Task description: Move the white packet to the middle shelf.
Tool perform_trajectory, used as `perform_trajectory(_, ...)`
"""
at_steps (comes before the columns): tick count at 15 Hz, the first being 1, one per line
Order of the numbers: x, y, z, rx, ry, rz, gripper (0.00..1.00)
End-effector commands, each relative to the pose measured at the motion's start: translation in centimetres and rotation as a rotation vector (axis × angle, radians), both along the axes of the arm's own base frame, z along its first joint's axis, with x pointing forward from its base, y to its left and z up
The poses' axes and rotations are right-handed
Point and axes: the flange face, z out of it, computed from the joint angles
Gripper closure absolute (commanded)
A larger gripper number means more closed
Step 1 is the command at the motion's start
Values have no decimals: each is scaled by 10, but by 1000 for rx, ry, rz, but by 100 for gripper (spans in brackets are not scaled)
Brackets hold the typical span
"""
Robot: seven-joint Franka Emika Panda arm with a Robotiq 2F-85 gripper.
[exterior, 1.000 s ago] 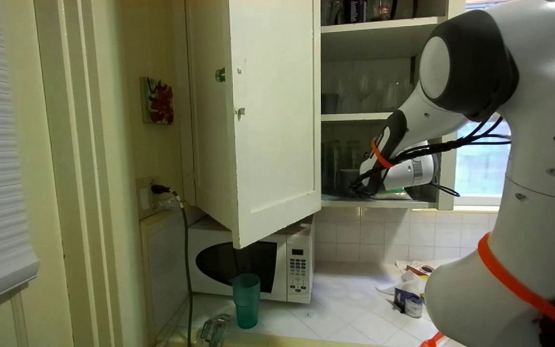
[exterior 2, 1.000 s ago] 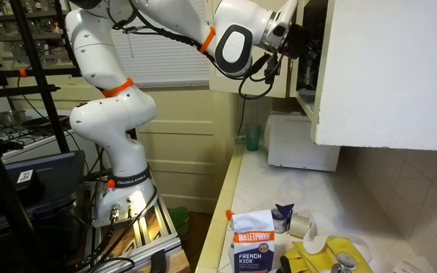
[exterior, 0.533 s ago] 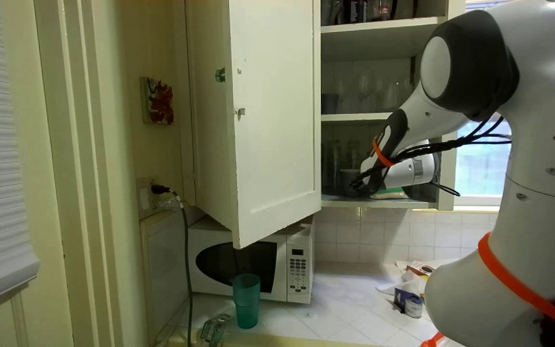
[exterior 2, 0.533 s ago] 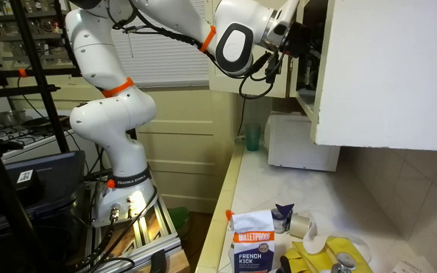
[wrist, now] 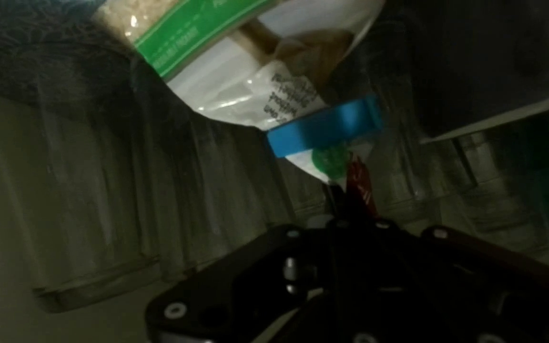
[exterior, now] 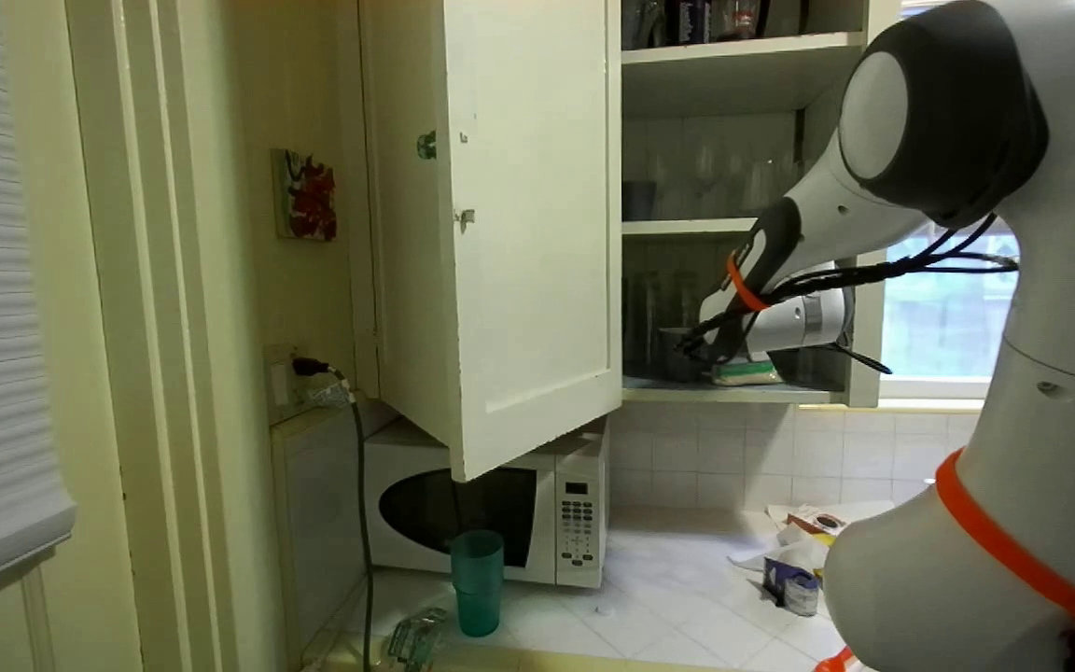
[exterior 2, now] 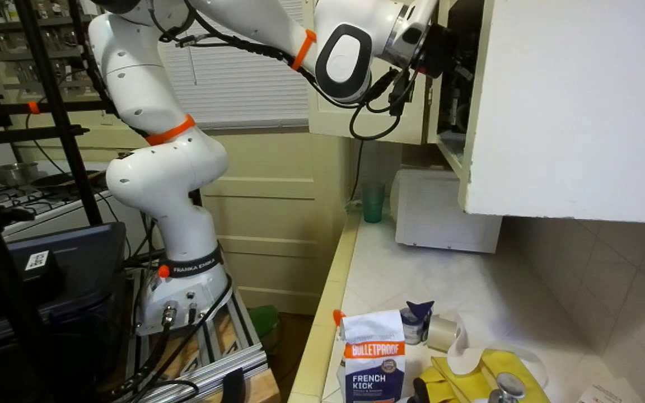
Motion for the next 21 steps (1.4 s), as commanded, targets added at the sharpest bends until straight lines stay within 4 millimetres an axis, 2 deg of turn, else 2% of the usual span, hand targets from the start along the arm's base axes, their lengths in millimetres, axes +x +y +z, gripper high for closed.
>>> perform_trajectory(1,-5,13,14,64,20,31,100)
perform_trajectory(4,-17,18,26,102,34,62,100)
perform_trajectory(12,-60,9,53,195,150,70,100)
perform_trajectory(17,-83,19,69,247,219,77,100)
perform_trajectory(21,-98,31,89,256,241,11,100)
